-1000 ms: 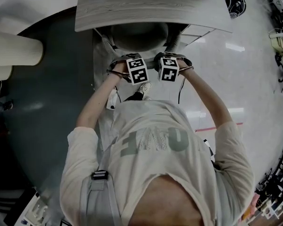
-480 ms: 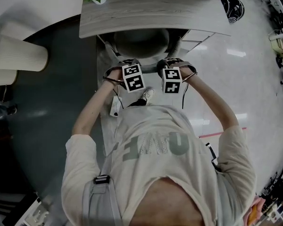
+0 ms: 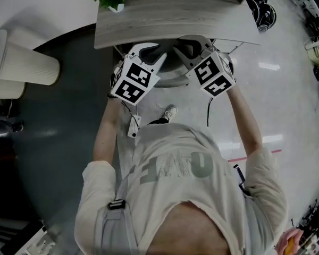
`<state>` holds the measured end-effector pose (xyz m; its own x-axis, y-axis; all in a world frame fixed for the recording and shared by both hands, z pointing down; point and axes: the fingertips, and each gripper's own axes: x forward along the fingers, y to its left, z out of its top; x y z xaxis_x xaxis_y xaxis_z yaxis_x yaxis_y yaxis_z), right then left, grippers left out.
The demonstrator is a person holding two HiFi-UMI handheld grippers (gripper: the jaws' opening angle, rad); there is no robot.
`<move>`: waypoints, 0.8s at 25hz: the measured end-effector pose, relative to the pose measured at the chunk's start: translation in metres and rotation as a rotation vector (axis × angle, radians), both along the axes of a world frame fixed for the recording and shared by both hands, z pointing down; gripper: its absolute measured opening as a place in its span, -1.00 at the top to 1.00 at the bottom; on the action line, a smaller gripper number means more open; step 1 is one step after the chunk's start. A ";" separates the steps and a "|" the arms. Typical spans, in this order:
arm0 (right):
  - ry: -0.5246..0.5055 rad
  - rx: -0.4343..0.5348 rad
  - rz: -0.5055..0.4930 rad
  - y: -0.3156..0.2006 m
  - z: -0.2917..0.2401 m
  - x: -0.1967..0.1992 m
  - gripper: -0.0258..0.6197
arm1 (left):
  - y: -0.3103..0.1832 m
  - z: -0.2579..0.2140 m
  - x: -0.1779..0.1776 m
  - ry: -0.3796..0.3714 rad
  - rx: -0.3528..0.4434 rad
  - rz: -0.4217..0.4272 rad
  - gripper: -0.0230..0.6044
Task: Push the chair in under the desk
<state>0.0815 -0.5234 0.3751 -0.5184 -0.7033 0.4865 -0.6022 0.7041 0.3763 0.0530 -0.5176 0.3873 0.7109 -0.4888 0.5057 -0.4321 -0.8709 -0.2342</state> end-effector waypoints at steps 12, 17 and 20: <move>-0.649 0.310 0.445 0.036 -0.125 0.061 0.86 | 0.012 -0.126 -0.077 0.649 0.209 -0.614 0.88; -0.647 0.268 0.490 0.047 -0.100 0.063 0.86 | 0.016 -0.124 -0.076 0.620 0.242 -0.628 0.88; -0.643 0.258 0.484 0.047 -0.096 0.062 0.86 | 0.015 -0.126 -0.079 0.622 0.246 -0.635 0.88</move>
